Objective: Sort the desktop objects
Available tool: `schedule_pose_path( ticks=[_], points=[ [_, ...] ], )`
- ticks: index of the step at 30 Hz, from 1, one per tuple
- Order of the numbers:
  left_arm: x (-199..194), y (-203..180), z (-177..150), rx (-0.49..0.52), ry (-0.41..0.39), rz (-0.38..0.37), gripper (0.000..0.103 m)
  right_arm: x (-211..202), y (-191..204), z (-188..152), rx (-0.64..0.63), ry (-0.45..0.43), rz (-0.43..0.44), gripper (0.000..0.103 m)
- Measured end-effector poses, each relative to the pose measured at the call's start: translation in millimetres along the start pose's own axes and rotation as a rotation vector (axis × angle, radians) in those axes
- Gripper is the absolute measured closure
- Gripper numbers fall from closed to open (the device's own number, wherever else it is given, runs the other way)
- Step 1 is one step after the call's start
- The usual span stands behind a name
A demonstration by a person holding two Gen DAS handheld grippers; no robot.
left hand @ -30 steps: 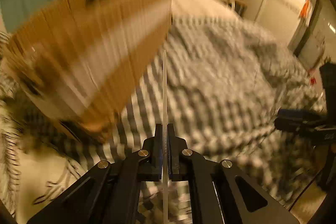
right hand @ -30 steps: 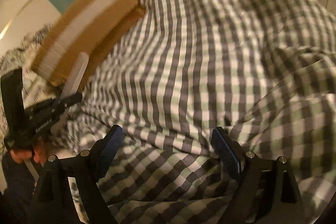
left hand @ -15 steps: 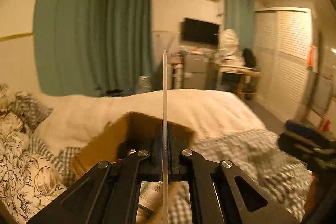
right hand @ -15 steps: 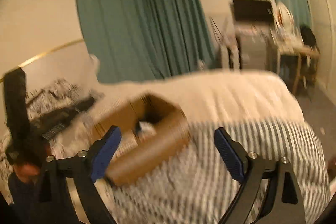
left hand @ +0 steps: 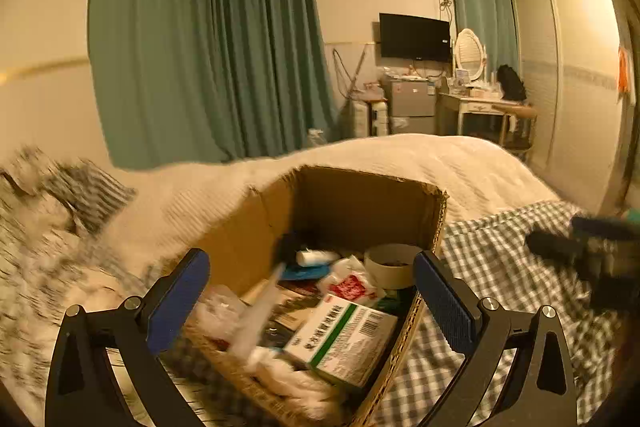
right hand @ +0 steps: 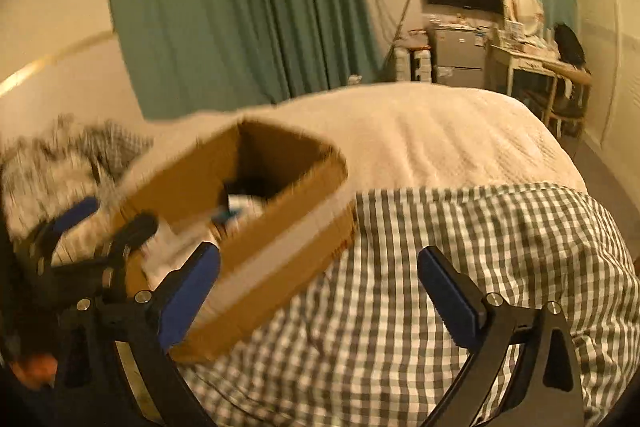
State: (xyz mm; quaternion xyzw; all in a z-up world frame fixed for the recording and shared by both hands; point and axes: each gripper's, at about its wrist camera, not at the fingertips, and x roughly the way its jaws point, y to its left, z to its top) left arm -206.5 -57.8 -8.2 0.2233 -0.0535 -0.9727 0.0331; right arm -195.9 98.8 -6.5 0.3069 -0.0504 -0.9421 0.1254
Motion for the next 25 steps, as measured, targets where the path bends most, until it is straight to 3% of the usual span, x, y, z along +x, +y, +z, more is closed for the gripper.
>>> schedule_pose_path(
  ticks=[2,6,11,16,21,25],
  points=[
    [-4.6,-1.0,1.1,-0.035,0.041,0.062,0.0,-13.2,-1.7,6.4,0.031,-0.018,-0.037,0.003],
    [-12.7,-1.3,-5.6,-0.123,0.071,0.026,0.0,-32.0,-3.1,4.7,0.049,-0.057,-0.068,0.003],
    [-18.8,-9.9,-3.6,-0.107,0.073,0.011,0.0,-42.6,-7.6,-0.3,0.055,-0.044,-0.076,0.003],
    [-21.8,-11.7,-3.2,-0.091,0.081,0.047,0.0,-40.7,-8.0,-4.4,0.015,-0.045,-0.124,0.003],
    [-16.5,-6.8,-4.9,-0.109,0.105,0.029,0.0,-34.9,-9.6,-8.4,0.022,-0.028,-0.107,0.003],
    [-21.8,-11.8,-4.9,-0.041,0.072,0.035,0.0,-29.7,-7.5,-10.3,0.01,-0.008,-0.116,0.003]
  ],
)
